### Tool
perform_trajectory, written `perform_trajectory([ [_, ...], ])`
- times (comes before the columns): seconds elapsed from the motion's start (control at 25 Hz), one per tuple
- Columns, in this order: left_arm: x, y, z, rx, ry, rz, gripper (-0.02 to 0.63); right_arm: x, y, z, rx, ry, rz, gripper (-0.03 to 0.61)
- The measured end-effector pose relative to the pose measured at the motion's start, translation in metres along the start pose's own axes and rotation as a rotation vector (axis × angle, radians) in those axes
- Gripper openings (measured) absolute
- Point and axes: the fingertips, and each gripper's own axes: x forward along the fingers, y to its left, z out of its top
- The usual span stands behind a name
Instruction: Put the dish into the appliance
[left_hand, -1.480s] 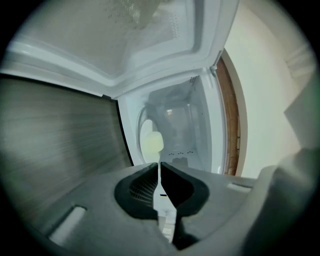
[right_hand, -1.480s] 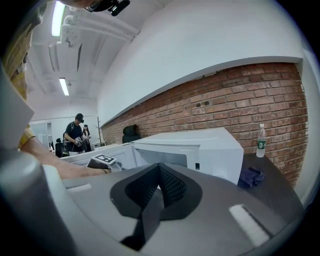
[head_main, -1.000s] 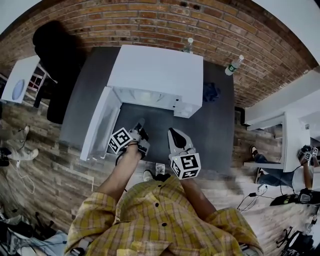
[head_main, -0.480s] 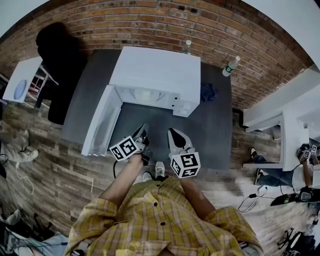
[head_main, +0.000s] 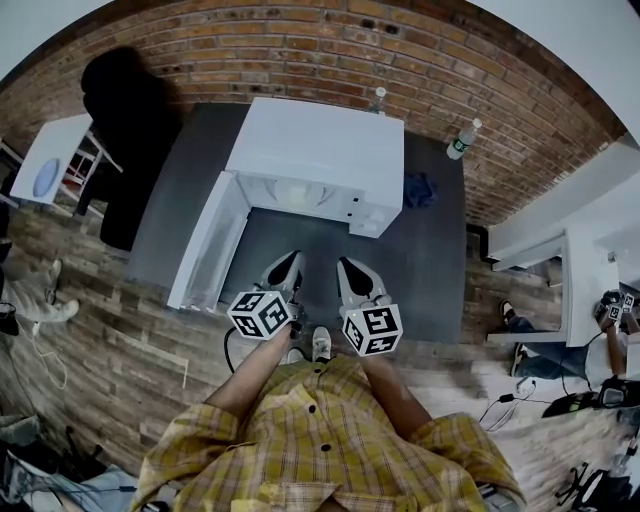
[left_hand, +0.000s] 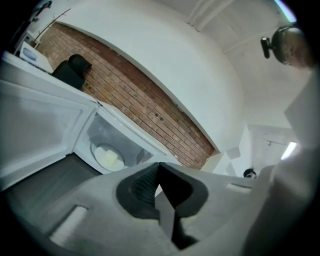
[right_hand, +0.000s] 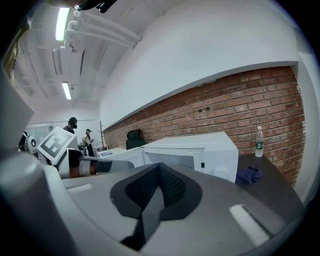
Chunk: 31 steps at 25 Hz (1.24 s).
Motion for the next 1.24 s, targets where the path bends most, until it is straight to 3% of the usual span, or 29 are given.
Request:
perform_trajectory([
  [0.2, -0.009, -0.015, 0.003, 0.141, -0.012, -0.006, -0.002, -0.003, 0.002, -0.002, 0.018, -0.029, 0.034, -0.002],
  [0.64, -0.021, -0.026, 0.002, 0.330, -0.018, -0.005, -0.002, -0.008, -0.005, -0.007, 0.019, -0.062, 0.049, -0.002],
  [1.24, -0.029, -0.017, 0.005, 0.426, -0.033, 0.027, -0.002, -0.012, -0.019, -0.008, -0.011, -0.073, -0.015, -0.005],
])
